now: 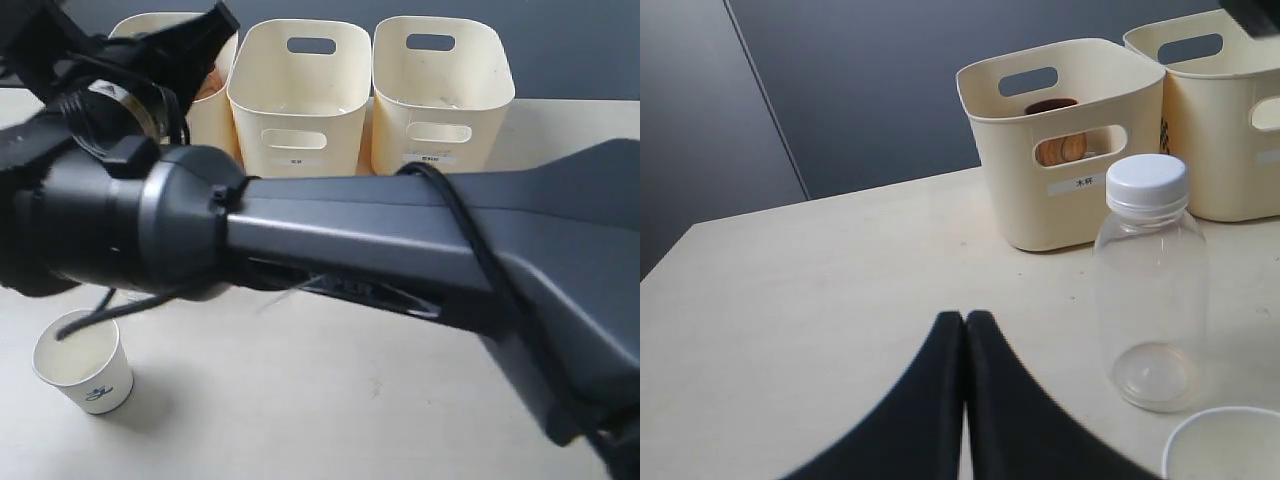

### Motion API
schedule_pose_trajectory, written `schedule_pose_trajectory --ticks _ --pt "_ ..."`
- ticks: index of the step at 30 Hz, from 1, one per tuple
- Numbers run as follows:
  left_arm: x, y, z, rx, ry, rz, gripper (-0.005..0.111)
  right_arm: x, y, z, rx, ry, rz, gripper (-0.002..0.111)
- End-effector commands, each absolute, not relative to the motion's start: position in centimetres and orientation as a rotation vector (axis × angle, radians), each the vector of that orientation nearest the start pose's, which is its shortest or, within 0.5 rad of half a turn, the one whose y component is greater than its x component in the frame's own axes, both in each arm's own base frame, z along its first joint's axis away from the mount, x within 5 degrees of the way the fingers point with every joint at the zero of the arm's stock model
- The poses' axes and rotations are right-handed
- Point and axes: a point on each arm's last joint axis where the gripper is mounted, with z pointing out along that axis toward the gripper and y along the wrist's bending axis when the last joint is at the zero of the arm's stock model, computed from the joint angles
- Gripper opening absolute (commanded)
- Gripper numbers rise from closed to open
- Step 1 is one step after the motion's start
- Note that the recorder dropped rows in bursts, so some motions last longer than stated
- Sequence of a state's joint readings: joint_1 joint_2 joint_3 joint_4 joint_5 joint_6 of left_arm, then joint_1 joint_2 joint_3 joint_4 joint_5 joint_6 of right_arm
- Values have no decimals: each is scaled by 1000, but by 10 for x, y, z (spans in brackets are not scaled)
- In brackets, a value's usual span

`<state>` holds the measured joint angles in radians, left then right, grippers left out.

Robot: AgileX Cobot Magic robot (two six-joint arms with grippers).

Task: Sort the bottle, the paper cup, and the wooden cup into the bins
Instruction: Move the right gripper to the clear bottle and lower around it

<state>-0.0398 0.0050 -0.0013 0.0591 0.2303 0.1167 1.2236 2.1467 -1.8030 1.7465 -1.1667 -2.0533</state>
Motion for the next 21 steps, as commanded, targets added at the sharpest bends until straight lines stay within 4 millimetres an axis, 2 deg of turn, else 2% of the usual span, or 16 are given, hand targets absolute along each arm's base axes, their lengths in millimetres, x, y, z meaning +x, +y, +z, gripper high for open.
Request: schedule_pose_trajectory --ticks 1,5,9,10,15,21 --pt "56 -1 193 179 1701 114 0 217 387 263 -687 1736 -152 -1" --pt "56 -1 193 179 1701 114 0 192 363 268 -688 1649 205 -1" --pt "56 -1 193 179 1701 114 0 176 332 272 -697 1540 439 -1" --pt "56 -1 193 179 1699 114 0 176 321 268 -697 1540 455 -1" --pt "56 -1 193 179 1699 114 0 185 306 252 -713 1598 424 -1" --pt "56 -1 193 179 1699 114 0 183 308 250 -765 1602 438 -1"
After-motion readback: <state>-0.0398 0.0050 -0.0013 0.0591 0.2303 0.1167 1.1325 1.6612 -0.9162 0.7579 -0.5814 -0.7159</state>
